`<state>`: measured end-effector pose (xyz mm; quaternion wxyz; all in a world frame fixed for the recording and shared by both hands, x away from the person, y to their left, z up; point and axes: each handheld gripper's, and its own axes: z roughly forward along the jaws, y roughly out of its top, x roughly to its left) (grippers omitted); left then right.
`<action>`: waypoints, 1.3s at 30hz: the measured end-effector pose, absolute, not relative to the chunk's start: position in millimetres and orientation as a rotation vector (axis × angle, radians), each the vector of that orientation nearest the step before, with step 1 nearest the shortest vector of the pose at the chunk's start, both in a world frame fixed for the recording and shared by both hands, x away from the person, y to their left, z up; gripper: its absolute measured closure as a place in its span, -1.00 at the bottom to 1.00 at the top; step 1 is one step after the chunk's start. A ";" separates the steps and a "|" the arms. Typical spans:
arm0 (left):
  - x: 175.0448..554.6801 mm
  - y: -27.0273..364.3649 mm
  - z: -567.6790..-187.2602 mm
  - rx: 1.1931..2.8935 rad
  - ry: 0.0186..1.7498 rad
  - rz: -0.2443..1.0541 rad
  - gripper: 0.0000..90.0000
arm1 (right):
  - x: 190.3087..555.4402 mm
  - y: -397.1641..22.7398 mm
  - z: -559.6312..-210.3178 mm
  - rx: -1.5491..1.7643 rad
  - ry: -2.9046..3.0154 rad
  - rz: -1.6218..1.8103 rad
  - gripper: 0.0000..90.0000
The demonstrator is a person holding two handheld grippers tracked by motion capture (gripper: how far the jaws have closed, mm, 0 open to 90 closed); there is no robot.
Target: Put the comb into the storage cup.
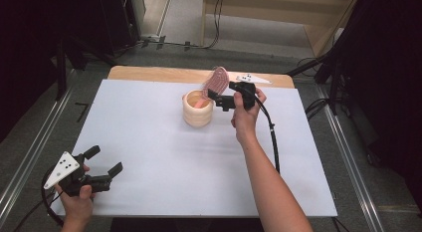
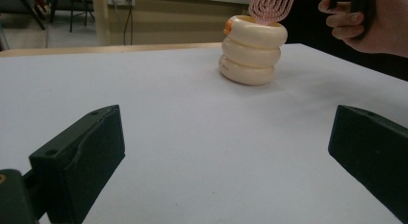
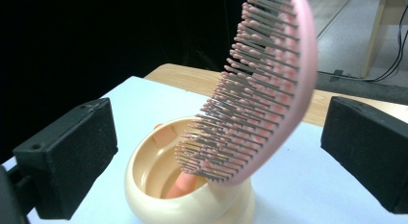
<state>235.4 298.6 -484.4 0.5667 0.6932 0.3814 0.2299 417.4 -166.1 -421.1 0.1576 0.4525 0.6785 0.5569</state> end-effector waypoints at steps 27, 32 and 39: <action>235.0 297.6 -484.5 1.632 0.894 0.543 -1.00 | 370.2 -196.5 -418.8 1.195 1.933 1.558 -1.00; 235.1 297.4 -484.5 1.635 0.894 0.546 -1.00 | 361.2 -204.6 -420.7 1.188 1.922 1.562 -1.00; 234.9 297.4 -484.5 1.635 0.893 0.547 -1.00 | 344.6 -214.0 -423.3 1.165 1.894 1.560 -1.00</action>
